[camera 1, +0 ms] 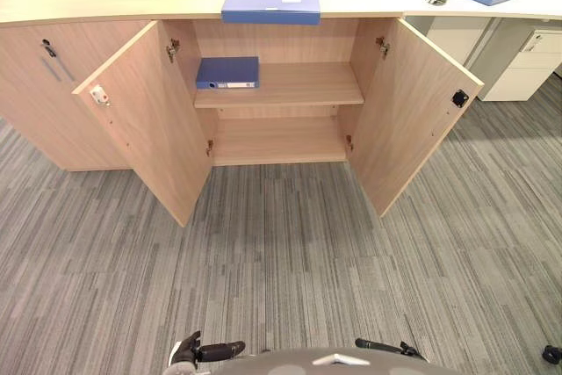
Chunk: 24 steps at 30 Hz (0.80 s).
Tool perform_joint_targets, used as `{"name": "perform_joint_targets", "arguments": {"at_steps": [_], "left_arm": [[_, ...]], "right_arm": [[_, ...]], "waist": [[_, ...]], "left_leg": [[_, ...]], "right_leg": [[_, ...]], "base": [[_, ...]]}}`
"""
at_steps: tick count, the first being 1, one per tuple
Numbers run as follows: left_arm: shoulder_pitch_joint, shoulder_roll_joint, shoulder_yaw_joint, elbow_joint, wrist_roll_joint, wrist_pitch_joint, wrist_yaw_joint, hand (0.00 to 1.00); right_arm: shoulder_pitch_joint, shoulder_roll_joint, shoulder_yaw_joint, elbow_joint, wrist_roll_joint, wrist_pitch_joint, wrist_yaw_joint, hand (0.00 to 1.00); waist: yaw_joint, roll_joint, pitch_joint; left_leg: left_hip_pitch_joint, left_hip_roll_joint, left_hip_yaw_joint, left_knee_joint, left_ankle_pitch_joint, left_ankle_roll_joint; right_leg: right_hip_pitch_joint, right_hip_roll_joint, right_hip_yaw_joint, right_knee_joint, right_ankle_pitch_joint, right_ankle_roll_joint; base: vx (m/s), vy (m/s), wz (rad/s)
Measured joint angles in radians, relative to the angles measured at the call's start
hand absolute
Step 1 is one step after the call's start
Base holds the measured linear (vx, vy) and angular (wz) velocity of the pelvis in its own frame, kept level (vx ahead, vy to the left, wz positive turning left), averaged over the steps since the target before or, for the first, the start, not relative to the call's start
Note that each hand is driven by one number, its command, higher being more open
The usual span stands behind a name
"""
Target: Walk over to the cabinet, pick up the folder, carry it to the office cabinet, place the folder inside the office cabinet, then close the office cabinet door
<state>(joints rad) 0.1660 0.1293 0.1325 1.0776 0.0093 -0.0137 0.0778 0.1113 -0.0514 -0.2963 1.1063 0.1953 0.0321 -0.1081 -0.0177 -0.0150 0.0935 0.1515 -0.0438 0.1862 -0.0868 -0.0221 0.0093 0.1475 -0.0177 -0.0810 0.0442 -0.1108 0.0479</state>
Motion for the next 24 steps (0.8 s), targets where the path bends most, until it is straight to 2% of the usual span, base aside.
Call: {"name": "perform_joint_targets", "arguments": {"at_steps": [1, 6, 13, 24], "left_arm": [[-0.004, -0.002, 0.000, 0.000, 0.001, 0.000, 0.000, 1.00], [-0.018, -0.007, 0.000, 0.007, 0.002, 0.000, 0.000, 1.00], [-0.024, -0.007, -0.002, 0.008, 0.002, 0.000, -0.001, 1.00], [-0.035, -0.002, -0.003, 0.008, 0.002, 0.000, 0.000, 1.00]], "right_arm": [[-0.010, 0.002, -0.001, 0.000, -0.010, 0.000, 0.000, 1.00], [-0.053, 0.003, -0.017, 0.003, -0.050, 0.001, 0.001, 1.00], [-0.085, 0.019, -0.012, 0.009, -0.078, 0.004, 0.011, 1.00], [-0.105, 0.016, 0.006, 0.028, -0.086, 0.010, 0.012, 1.00]], "waist": [[0.000, -0.005, 0.004], [-0.001, 0.007, 0.026], [-0.001, 0.007, 0.035], [-0.001, -0.001, 0.050]], "left_leg": [[0.003, 0.000, 0.000, 0.000, 0.000, 0.000], [0.005, 0.000, -0.002, -0.002, 0.005, -0.008], [0.004, 0.002, -0.002, -0.007, 0.013, -0.021], [-0.003, 0.002, 0.003, -0.008, 0.014, -0.021]], "right_leg": [[0.005, 0.000, -0.002, -0.001, 0.000, 0.001], [0.011, 0.000, -0.016, -0.008, 0.001, 0.001], [0.014, 0.001, -0.029, -0.014, 0.001, 0.001], [0.013, 0.002, -0.031, -0.034, 0.007, -0.002]], "base": [[-0.02, -0.029, 0.04], [-0.04, -0.050, 0.03], [-0.06, -0.050, 0.02], [-0.03, -0.018, -0.01]]}}
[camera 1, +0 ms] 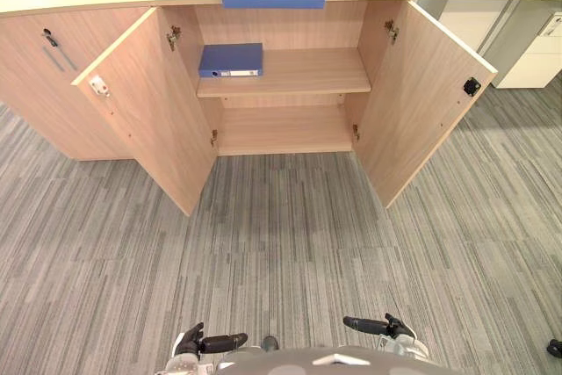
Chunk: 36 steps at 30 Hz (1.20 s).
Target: Walk over to the cabinet, pick up the folder, carry it to the office cabinet, place the folder inside the office cabinet, then close the office cabinet door
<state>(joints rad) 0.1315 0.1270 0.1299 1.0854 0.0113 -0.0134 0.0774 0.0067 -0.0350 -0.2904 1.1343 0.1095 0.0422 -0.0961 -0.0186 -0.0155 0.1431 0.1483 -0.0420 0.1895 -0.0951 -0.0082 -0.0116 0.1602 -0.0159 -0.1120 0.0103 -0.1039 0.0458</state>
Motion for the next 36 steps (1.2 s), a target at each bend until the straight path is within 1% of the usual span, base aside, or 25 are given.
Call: {"name": "perform_joint_targets", "arguments": {"at_steps": [6, 10, 11, 12, 13, 14, 15, 16, 17, 18, 20, 21, 22, 23, 24, 25, 26, 27, 29, 30, 31, 32, 34, 35, 36], "left_arm": [[-0.023, 0.010, -0.002, 0.000, -0.001, 0.000, 0.002, 1.00], [-0.038, 0.018, -0.005, -0.003, -0.003, 0.000, 0.002, 1.00], [-0.041, 0.021, -0.004, -0.009, -0.004, -0.003, 0.002, 1.00], [-0.043, 0.022, -0.004, -0.013, -0.004, -0.003, 0.002, 1.00], [-0.051, 0.021, -0.006, -0.014, -0.003, -0.005, 0.002, 1.00], [-0.056, 0.021, -0.010, -0.013, -0.003, -0.004, 0.002, 1.00], [-0.062, 0.025, -0.029, -0.013, -0.002, -0.002, 0.005, 1.00], [-0.066, 0.027, -0.031, -0.013, -0.002, -0.002, 0.004, 1.00], [-0.077, 0.029, -0.032, -0.013, -0.003, 0.000, 0.005, 1.00], [-0.086, 0.025, -0.030, -0.013, -0.003, 0.000, 0.010, 1.00], [-0.095, 0.015, -0.027, -0.013, -0.004, 0.000, 0.012, 1.00], [-0.094, 0.007, -0.026, -0.008, -0.005, 0.002, 0.014, 1.00], [-0.094, 0.004, -0.026, -0.002, -0.007, 0.002, 0.015, 1.00], [-0.095, 0.003, -0.026, 0.005, -0.014, 0.002, 0.014, 1.00], [-0.094, 0.012, -0.027, 0.008, -0.015, 0.002, 0.008, 1.00], [-0.091, 0.019, -0.026, 0.010, -0.016, 0.002, 0.006, 1.00], [-0.083, 0.023, -0.021, 0.011, -0.015, 0.002, 0.006, 1.00], [-0.093, 0.012, 0.006, 0.012, -0.015, -0.002, 0.007, 1.00], [-0.106, -0.013, 0.038, 0.008, -0.020, -0.008, 0.002, 1.00], [-0.115, -0.033, 0.081, 0.006, -0.023, -0.007, 0.003, 1.00], [-0.115, -0.043, 0.120, -0.006, -0.027, -0.007, 0.003, 1.00], [-0.114, -0.066, 0.149, -0.026, -0.039, -0.008, 0.004, 1.00], [-0.119, -0.089, 0.171, -0.052, -0.048, -0.010, 0.004, 1.00], [-0.122, -0.101, 0.168, -0.081, -0.045, -0.013, -0.003, 1.00], [-0.127, -0.106, 0.169, -0.090, -0.045, -0.022, 0.001, 1.00]], "right_arm": [[-0.026, 0.002, 0.006, 0.011, -0.029, 0.003, -0.001, 1.00], [-0.038, 0.002, 0.007, 0.009, -0.029, 0.006, -0.001, 1.00], [-0.045, 0.003, 0.007, 0.007, -0.029, 0.006, -0.002, 1.00], [-0.051, 0.003, 0.006, 0.006, -0.029, 0.006, -0.002, 1.00], [-0.053, 0.002, 0.005, -0.004, -0.029, 0.010, -0.002, 1.00], [-0.051, 0.002, 0.000, -0.018, -0.026, 0.012, -0.001, 1.00], [-0.049, 0.002, -0.001, -0.036, -0.026, 0.010, -0.002, 1.00], [-0.048, 0.002, -0.001, -0.041, -0.026, 0.008, -0.002, 1.00], [-0.053, 0.003, 0.000, -0.043, -0.026, 0.002, -0.001, 1.00], [-0.060, 0.001, 0.003, -0.047, -0.026, 0.000, 0.000, 1.00], [-0.064, -0.007, 0.007, -0.060, -0.014, -0.008, 0.001, 1.00], [-0.070, -0.015, 0.007, -0.062, 0.013, -0.013, 0.002, 1.00], [-0.074, -0.017, 0.007, -0.065, 0.019, -0.015, 0.003, 1.00], [-0.075, -0.016, 0.006, -0.082, 0.033, -0.020, -0.001, 1.00], [-0.070, -0.012, 0.007, -0.092, 0.043, -0.023, -0.003, 1.00], [-0.064, -0.009, 0.006, -0.093, 0.049, -0.024, -0.003, 1.00], [-0.049, -0.007, -0.002, -0.094, 0.050, -0.023, -0.002, 1.00], [-0.053, -0.014, -0.013, -0.091, 0.049, -0.021, -0.003, 1.00], [-0.052, -0.011, -0.026, -0.090, 0.048, -0.025, -0.004, 1.00], [-0.048, -0.003, -0.043, -0.096, 0.050, -0.022, -0.003, 1.00], [-0.043, 0.001, -0.043, -0.102, 0.052, -0.015, -0.006, 1.00], [-0.027, 0.002, -0.040, -0.117, 0.050, -0.013, -0.011, 1.00], [-0.011, 0.008, -0.039, -0.140, 0.051, -0.017, -0.015, 1.00], [-0.008, 0.014, -0.040, -0.148, 0.051, -0.021, -0.015, 1.00], [-0.009, 0.019, -0.042, -0.162, 0.052, -0.022, -0.016, 1.00]], "waist": [[0.005, -0.014, 0.024], [0.013, -0.017, 0.030], [0.015, -0.020, 0.037], [0.014, -0.019, 0.046], [0.013, -0.019, 0.063], [0.012, -0.019, 0.068], [0.008, -0.021, 0.074], [0.007, -0.017, 0.081], [0.004, -0.023, 0.084], [0.003, -0.016, 0.092], [-0.002, 0.000, 0.109], [-0.005, 0.018, 0.121], [-0.010, 0.025, 0.125], [-0.016, 0.033, 0.132], [-0.019, 0.023, 0.131], [-0.022, 0.011, 0.132], [-0.033, -0.005, 0.127], [-0.038, 0.013, 0.129], [-0.035, 0.017, 0.129], [-0.036, 0.024, 0.133], [-0.038, 0.029, 0.135], [-0.031, 0.037, 0.137], [-0.013, 0.034, 0.135], [-0.002, 0.034, 0.128], [0.011, 0.034, 0.127]], "left_leg": [[-0.024, 0.001, 0.012, 0.000, -0.004, 0.006], [-0.069, 0.000, 0.035, 0.007, -0.021, 0.028], [-0.091, 0.000, 0.049, 0.031, -0.045, 0.040], [-0.095, 0.001, 0.052, 0.051, -0.056, 0.045], [-0.092, -0.001, 0.051, 0.087, -0.082, 0.047], [-0.089, -0.007, 0.050, 0.105, -0.097, 0.050], [-0.070, -0.017, 0.041, 0.116, -0.110, 0.065], [-0.061, -0.023, 0.032, 0.117, -0.118, 0.077], [-0.047, -0.032, 0.008, 0.117, -0.131, 0.092], [-0.034, -0.026, -0.015, 0.117, -0.142, 0.095], [-0.005, 0.001, -0.043, 0.115, -0.164, 0.093], [0.017, 0.033, -0.057, 0.115, -0.183, 0.084], [0.026, 0.051, -0.061, 0.114, -0.191, 0.077], [0.044, 0.083, -0.069, 0.107, -0.203, 0.060], [0.067, 0.096, -0.075, 0.093, -0.214, 0.035], [0.081, 0.096, -0.083, 0.093, -0.223, 0.019], [0.113, 0.100, -0.104, 0.100, -0.245, -0.017], [0.118, 0.129, -0.113, 0.136, -0.250, -0.041], [0.068, 0.139, -0.104, 0.248, -0.229, -0.081], [0.010, 0.156, -0.091, 0.421, -0.214, -0.110], [-0.050, 0.189, -0.067, 0.600, -0.205, -0.119], [-0.114, 0.247, -0.015, 0.809, -0.223, -0.121], [-0.186, 0.302, 0.049, 0.943, -0.258, -0.116], [-0.242, 0.325, 0.091, 0.952, -0.273, -0.105], [-0.284, 0.330, 0.126, 0.902, -0.280, -0.094]], "right_leg": [[-0.019, 0.003, 0.006, -0.015, 0.007, -0.010], [-0.078, 0.001, 0.026, 0.008, 0.002, -0.003], [-0.126, -0.007, 0.034, 0.081, -0.031, 0.022], [-0.144, -0.012, 0.033, 0.129, -0.049, 0.035], [-0.190, -0.029, 0.023, 0.264, -0.093, 0.054], [-0.239, -0.048, 0.003, 0.392, -0.116, 0.058], [-0.306, -0.079, -0.030, 0.564, -0.127, 0.050], [-0.334, -0.095, -0.044, 0.627, -0.144, 0.041], [-0.365, -0.120, -0.065, 0.691, -0.181, 0.037], [-0.389, -0.125, -0.086, 0.699, -0.206, 0.031], [-0.421, -0.115, -0.117, 0.659, -0.218, 0.022], [-0.447, -0.089, -0.133, 0.608, -0.215, 0.019], [-0.466, -0.071, -0.133, 0.575, -0.209, 0.018], [-0.504, -0.037, -0.130, 0.479, -0.161, 0.010], [-0.522, -0.017, -0.120, 0.355, -0.078, 0.004], [-0.527, -0.015, -0.104, 0.306, -0.036, 0.000], [-0.514, -0.011, -0.064, 0.289, 0.110, -0.034], [-0.502, 0.003, -0.085, 0.318, 0.112, -0.074], [-0.482, 0.005, -0.092, 0.317, 0.071, -0.095], [-0.423, 0.008, -0.102, 0.285, 0.053, -0.107], [-0.361, 0.016, -0.104, 0.249, 0.040, -0.107], [-0.281, 0.033, -0.109, 0.212, 0.022, -0.111], [-0.209, 0.040, -0.107, 0.194, -0.005, -0.118], [-0.175, 0.041, -0.104, 0.175, -0.014, -0.118], [-0.144, 0.040, -0.090, 0.151, -0.016, -0.114]], "base": [[-0.01, -0.014, -0.03], [0.01, 0.013, -0.16], [0.05, 0.036, -0.26], [0.06, 0.047, -0.22], [0.05, 0.069, -0.07], [0.08, 0.109, 0.02], [0.09, 0.111, 0.14], [0.14, 0.102, 0.35], [0.20, 0.066, 0.50], [0.21, 0.040, 0.52], [0.21, -0.018, 0.43], [0.26, -0.062, 0.35], [0.30, -0.094, 0.27], [0.42, -0.145, 0.33], [0.39, -0.152, 0.39], [0.46, -0.220, 0.59], [0.53, -0.268, 0.60], [0.54, -0.277, 0.57], [0.54, -0.274, 0.27], [0.62, -0.307, 0.25], [0.59, -0.273, 0.28], [0.46, -0.213, 0.15], [0.30, -0.123, -0.04], [0.37, -0.079, -0.24], [0.36, -0.047, -0.28]]}}
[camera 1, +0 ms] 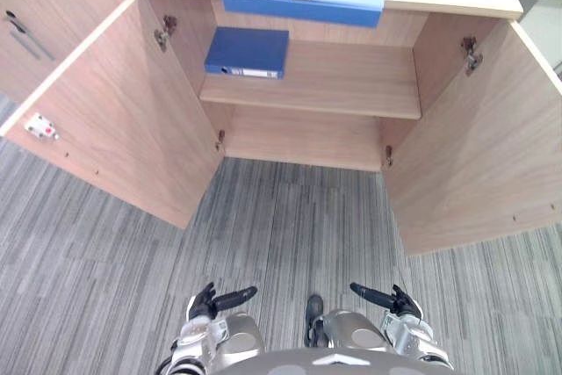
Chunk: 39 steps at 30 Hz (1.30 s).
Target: Walk over to the cabinet, pick up the folder, carry it to the office cabinet, place the folder inside the office cabinet, then close the office cabinet door
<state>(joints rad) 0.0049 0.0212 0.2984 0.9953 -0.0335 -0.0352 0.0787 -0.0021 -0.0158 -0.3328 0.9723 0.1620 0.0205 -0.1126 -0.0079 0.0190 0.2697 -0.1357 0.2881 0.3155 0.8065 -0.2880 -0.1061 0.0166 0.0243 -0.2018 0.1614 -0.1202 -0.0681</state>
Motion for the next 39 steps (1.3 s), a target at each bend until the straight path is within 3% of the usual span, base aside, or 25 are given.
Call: {"name": "perform_joint_targets", "arguments": {"at_steps": [4, 5, 6, 7, 9, 10, 13, 14, 16, 17, 19, 21, 22, 23, 26, 28, 29, 31, 33, 35, 38, 39], "left_arm": [[-0.010, -0.016, 0.002, -0.002, 0.004, 0.002, 0.002, 1.00], [-0.011, -0.019, 0.002, 0.002, 0.004, 0.002, 0.002, 1.00], [-0.009, -0.024, 0.003, 0.013, 0.003, 0.004, 0.003, 1.00], [-0.008, -0.017, 0.006, 0.015, 0.004, 0.006, 0.002, 1.00], [0.005, 0.003, 0.005, 0.015, 0.005, 0.006, 0.002, 1.00], [0.008, 0.008, 0.005, 0.017, 0.006, 0.006, 0.002, 1.00], [0.011, 0.011, 0.003, 0.039, 0.007, 0.007, 0.001, 1.00], [0.010, 0.011, 0.000, 0.047, 0.007, 0.011, 0.001, 1.00], [0.010, 0.018, -0.009, 0.057, 0.006, 0.017, 0.003, 1.00], [0.010, 0.019, -0.018, 0.068, 0.005, 0.018, 0.003, 1.00], [0.011, 0.017, -0.020, 0.074, 0.004, 0.019, 0.003, 1.00], [0.010, 0.019, -0.022, 0.092, 0.004, 0.022, 0.004, 1.00], [0.011, 0.025, -0.040, 0.098, 0.004, 0.022, 0.005, 1.00], [0.011, 0.016, -0.044, 0.112, 0.004, 0.023, 0.003, 1.00], [0.011, -0.014, -0.037, 0.110, 0.005, 0.021, 0.002, 1.00], [0.006, -0.019, -0.027, 0.103, 0.005, 0.022, -0.002, 1.00], [0.001, -0.024, -0.005, 0.077, 0.005, 0.021, -0.002, 1.00], [0.004, -0.035, 0.004, 0.045, 0.004, 0.016, 0.001, 1.00], [0.004, -0.044, 0.004, 0.036, 0.004, 0.015, 0.001, 1.00], [-0.001, -0.047, 0.003, 0.030, 0.004, 0.015, 0.002, 1.00], [-0.008, -0.052, 0.003, 0.033, 0.004, 0.015, 0.002, 1.00], [-0.013, -0.047, 0.002, 0.037, 0.003, 0.015, 0.002, 1.00]], "right_arm": [[-0.002, 0.020, -0.002, -0.007, 0.009, 0.002, -0.007, 1.00], [0.000, 0.021, -0.001, -0.006, 0.009, 0.004, -0.007, 1.00], [0.006, 0.018, 0.000, -0.007, 0.009, 0.004, -0.007, 1.00], [0.012, 0.027, 0.000, -0.005, 0.009, 0.005, -0.009, 1.00], [0.036, 0.047, -0.001, -0.006, 0.009, 0.004, -0.008, 1.00], [0.040, 0.053, -0.001, -0.005, 0.008, 0.005, -0.007, 1.00], [0.039, 0.058, 0.000, -0.007, 0.000, 0.004, -0.003, 1.00], [0.033, 0.056, 0.000, -0.013, -0.003, 0.003, 0.000, 1.00], [0.028, 0.054, 0.003, -0.016, -0.003, 0.002, 0.003, 1.00], [0.025, 0.050, 0.005, -0.016, -0.003, 0.002, 0.003, 1.00], [0.017, 0.042, 0.009, -0.015, -0.003, 0.000, 0.003, 1.00], [0.015, 0.035, 0.010, -0.015, -0.003, -0.003, 0.003, 1.00], [0.021, 0.030, 0.009, -0.009, -0.003, -0.002, 0.003, 1.00], [0.025, 0.009, 0.002, 0.023, -0.003, -0.001, 0.003, 1.00], [0.026, -0.012, -0.014, 0.035, -0.002, 0.005, -0.003, 1.00], [0.031, -0.009, -0.019, 0.035, -0.002, 0.005, -0.003, 1.00], [0.042, -0.002, -0.017, 0.030, -0.002, 0.004, -0.003, 1.00], [0.050, 0.000, -0.007, 0.021, -0.002, 0.002, -0.005, 1.00], [0.047, 0.001, -0.001, 0.013, -0.002, -0.001, -0.006, 1.00], [0.045, 0.002, -0.001, 0.013, -0.002, 0.002, -0.003, 1.00], [0.046, 0.004, -0.002, 0.014, -0.002, 0.005, -0.011, 1.00], [0.049, 0.012, -0.001, 0.015, -0.002, 0.007, -0.011, 1.00]], "waist": [[0.007, 0.002, -0.005], [0.008, 0.005, -0.009], [0.012, 0.013, -0.017], [0.016, 0.001, -0.031], [0.017, -0.045, -0.071], [0.022, -0.054, -0.078], [0.037, -0.057, -0.084], [0.038, -0.053, -0.083], [0.028, -0.054, -0.085], [0.025, -0.049, -0.089], [0.010, -0.040, -0.093], [-0.004, -0.034, -0.093], [-0.006, -0.038, -0.094], [-0.009, -0.011, -0.100], [-0.006, 0.025, -0.105], [-0.015, 0.023, -0.101], [-0.012, 0.007, -0.090], [0.005, 0.004, -0.089], [0.002, 0.012, -0.093], [0.003, 0.010, -0.092], [0.005, 0.011, -0.093], [0.004, -0.008, -0.110]], "left_leg": [[-0.076, -0.052, 0.015, -0.273, 0.013, 0.003], [-0.079, -0.089, -0.009, -0.397, 0.061, 0.018], [-0.063, -0.115, -0.031, -0.466, 0.176, 0.060], [-0.042, -0.132, -0.019, -0.478, 0.199, 0.070], [-0.007, -0.163, 0.023, -0.492, 0.170, 0.085], [0.006, -0.166, 0.038, -0.491, 0.159, 0.087], [0.111, -0.174, 0.103, -0.520, 0.113, 0.102], [0.153, -0.184, 0.118, -0.553, 0.103, 0.115], [0.193, -0.196, 0.124, -0.575, 0.082, 0.113], [0.218, -0.195, 0.124, -0.596, 0.077, 0.109], [0.253, -0.190, 0.119, -0.634, 0.079, 0.096], [0.281, -0.182, 0.107, -0.665, 0.082, 0.068], [0.300, -0.188, 0.087, -0.685, 0.083, 0.043], [0.318, -0.172, 0.056, -0.712, 0.092, 0.034], [0.330, -0.148, 0.029, -0.729, 0.126, 0.001], [0.316, -0.117, 0.027, -0.633, 0.130, -0.007], [0.254, -0.076, 0.032, -0.449, 0.129, -0.011], [0.179, -0.028, 0.043, -0.260, 0.108, -0.010], [0.131, -0.017, 0.068, -0.237, 0.084, 0.006], [0.112, -0.021, 0.087, -0.329, 0.078, 0.006], [0.118, -0.056, 0.084, -0.510, 0.134, 0.017], [0.132, -0.082, 0.084, -0.541, 0.146, 0.013]], "right_leg": [[0.068, -0.023, 0.038, -0.046, -0.020, 0.033], [0.080, -0.036, 0.052, -0.047, -0.034, 0.054], [0.094, -0.042, 0.076, -0.047, -0.049, 0.079], [0.103, -0.063, 0.097, -0.046, -0.059, 0.095], [0.104, -0.104, 0.112, -0.029, -0.073, 0.119], [0.103, -0.111, 0.123, -0.014, -0.076, 0.123], [0.028, -0.141, 0.141, 0.241, -0.098, 0.157], [-0.058, -0.160, 0.147, 0.425, -0.101, 0.167], [-0.157, -0.181, 0.137, 0.593, -0.148, 0.158], [-0.201, -0.184, 0.111, 0.605, -0.176, 0.140], [-0.254, -0.174, 0.068, 0.526, -0.178, 0.135], [-0.294, -0.149, 0.053, 0.377, -0.150, 0.124], [-0.287, -0.131, 0.072, 0.250, -0.020, 0.110], [-0.258, -0.107, 0.059, 0.234, 0.014, 0.082], [-0.252, -0.098, 0.026, 0.269, -0.045, 0.052], [-0.190, -0.098, -0.016, 0.242, -0.062, 0.041], [-0.110, -0.100, -0.036, 0.185, -0.064, 0.037], [-0.063, -0.095, -0.044, 0.143, -0.068, 0.031], [-0.047, -0.096, -0.042, 0.121, -0.068, 0.032], [-0.034, -0.098, -0.031, 0.111, -0.065, 0.040], [-0.027, -0.100, -0.007, 0.110, -0.063, 0.073], [-0.028, -0.108, 0.010, 0.084, -0.053, 0.103]], "base": [[0.29, 0.077, -0.28], [0.30, 0.205, -0.43], [0.32, 0.217, -0.53], [0.41, 0.256, -0.45], [0.35, 0.193, -0.33], [0.33, 0.180, -0.49], [0.27, 0.203, -0.64], [0.20, 0.241, -0.45], [0.23, 0.178, -0.21], [0.21, 0.032, -0.01], [0.26, -0.063, 0.12], [0.31, -0.140, 0.25], [0.36, -0.177, 0.40], [0.37, -0.173, 0.38], [0.34, -0.207, 0.28], [0.29, -0.222, 0.60], [0.19, -0.158, 0.57], [0.16, -0.127, 0.21], [0.11, 0.001, -0.08], [0.09, 0.109, -0.16], [0.08, 0.171, -0.20], [0.10, 0.167, -0.16]]}}
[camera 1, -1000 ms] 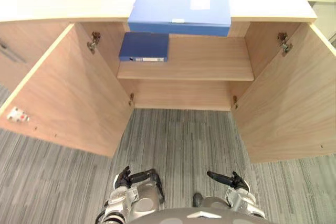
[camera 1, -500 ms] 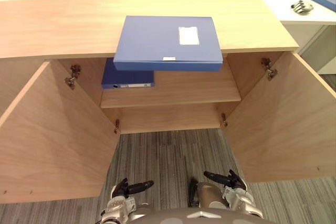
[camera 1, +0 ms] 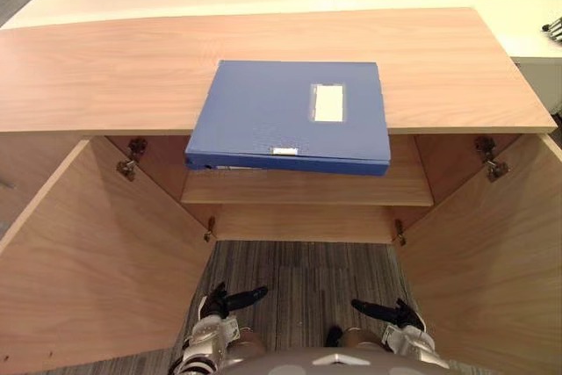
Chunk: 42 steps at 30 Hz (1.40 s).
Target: Walk over to the cabinet, pick up the folder, carry it to the office cabinet, place the folder inside the office cabinet, then close the office cabinet door
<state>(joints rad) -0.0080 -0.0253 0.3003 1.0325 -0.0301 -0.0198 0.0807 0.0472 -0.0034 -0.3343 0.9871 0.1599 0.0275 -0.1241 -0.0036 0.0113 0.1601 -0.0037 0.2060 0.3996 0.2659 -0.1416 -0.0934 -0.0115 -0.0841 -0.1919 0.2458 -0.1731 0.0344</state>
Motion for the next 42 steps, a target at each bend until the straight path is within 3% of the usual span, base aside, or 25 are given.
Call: {"name": "perform_joint_targets", "arguments": {"at_steps": [2, 6, 13, 16, 23, 29, 38, 42], "left_arm": [[0.000, 0.006, 0.000, 0.001, 0.000, 0.001, 0.000, 1.00], [0.015, 0.007, -0.001, 0.004, 0.001, 0.003, -0.001, 1.00], [0.030, 0.035, -0.061, 0.014, 0.002, 0.003, 0.000, 1.00], [0.038, 0.032, -0.095, -0.015, 0.000, 0.002, 0.007, 1.00], [0.161, 0.043, -0.114, -0.418, -0.039, -0.016, 0.097, 1.00], [0.223, 0.073, -0.039, -0.739, -0.040, -0.072, 0.200, 1.00], [0.249, 0.075, -0.062, -1.052, -0.046, -0.108, 0.239, 1.00], [0.264, 0.078, -0.104, -1.210, -0.034, -0.157, 0.235, 1.00]], "right_arm": [[0.009, 0.010, 0.000, 0.002, 0.000, 0.001, 0.004, 1.00], [0.017, 0.010, -0.001, 0.009, 0.000, 0.002, 0.005, 1.00], [0.006, -0.002, -0.001, 0.051, 0.000, -0.002, 0.007, 1.00], [0.006, -0.014, 0.001, 0.055, 0.000, -0.003, 0.005, 1.00], [0.013, -0.015, 0.013, 0.046, 0.000, -0.013, -0.020, 1.00], [0.048, -0.022, 0.043, 0.005, 0.000, -0.034, -0.033, 1.00], [0.073, -0.012, 0.043, -0.011, 0.000, -0.039, -0.028, 1.00], [0.083, -0.011, 0.043, -0.009, 0.001, -0.040, -0.021, 1.00]], "waist": [[-0.001, -0.017, -0.010], [-0.003, -0.014, -0.017], [-0.004, -0.006, -0.025], [-0.004, 0.001, -0.029], [-0.001, -0.004, -0.026], [0.015, 0.003, -0.031], [0.029, -0.001, -0.044], [0.033, -0.004, -0.048]], "left_leg": [[0.011, -0.021, 0.004, -0.021, 0.001, 0.000], [0.091, -0.059, 0.027, -0.093, 0.010, 0.011], [0.141, -0.081, 0.020, -0.235, 0.084, 0.007], [0.155, -0.083, -0.009, -0.274, 0.095, 0.020], [0.149, -0.105, -0.052, -0.311, 0.123, 0.039], [0.161, -0.116, -0.058, -0.340, 0.135, 0.043], [0.179, -0.116, -0.089, -0.342, 0.135, 0.043], [0.180, -0.116, -0.095, -0.335, 0.131, 0.040]], "right_leg": [[0.022, -0.011, 0.010, -0.055, 0.029, 0.018], [0.089, -0.027, 0.030, -0.128, 0.059, 0.040], [0.099, -0.003, 0.037, -0.178, 0.095, 0.021], [0.100, 0.008, 0.039, -0.193, 0.109, 0.016], [0.086, -0.001, 0.033, -0.195, 0.122, 0.020], [0.086, -0.005, 0.033, -0.196, 0.124, 0.022], [0.123, -0.008, 0.034, -0.201, 0.123, 0.021], [0.132, -0.009, 0.048, -0.199, 0.112, 0.025]], "base": [[0.08, 0.153, -0.12], [0.03, 0.131, -0.14], [-0.02, -0.014, -0.05], [-0.08, -0.036, -0.03], [-0.08, 0.008, 0.07], [-0.02, 0.006, 0.00], [-0.01, -0.001, 0.08], [-0.06, -0.007, 0.03]]}}
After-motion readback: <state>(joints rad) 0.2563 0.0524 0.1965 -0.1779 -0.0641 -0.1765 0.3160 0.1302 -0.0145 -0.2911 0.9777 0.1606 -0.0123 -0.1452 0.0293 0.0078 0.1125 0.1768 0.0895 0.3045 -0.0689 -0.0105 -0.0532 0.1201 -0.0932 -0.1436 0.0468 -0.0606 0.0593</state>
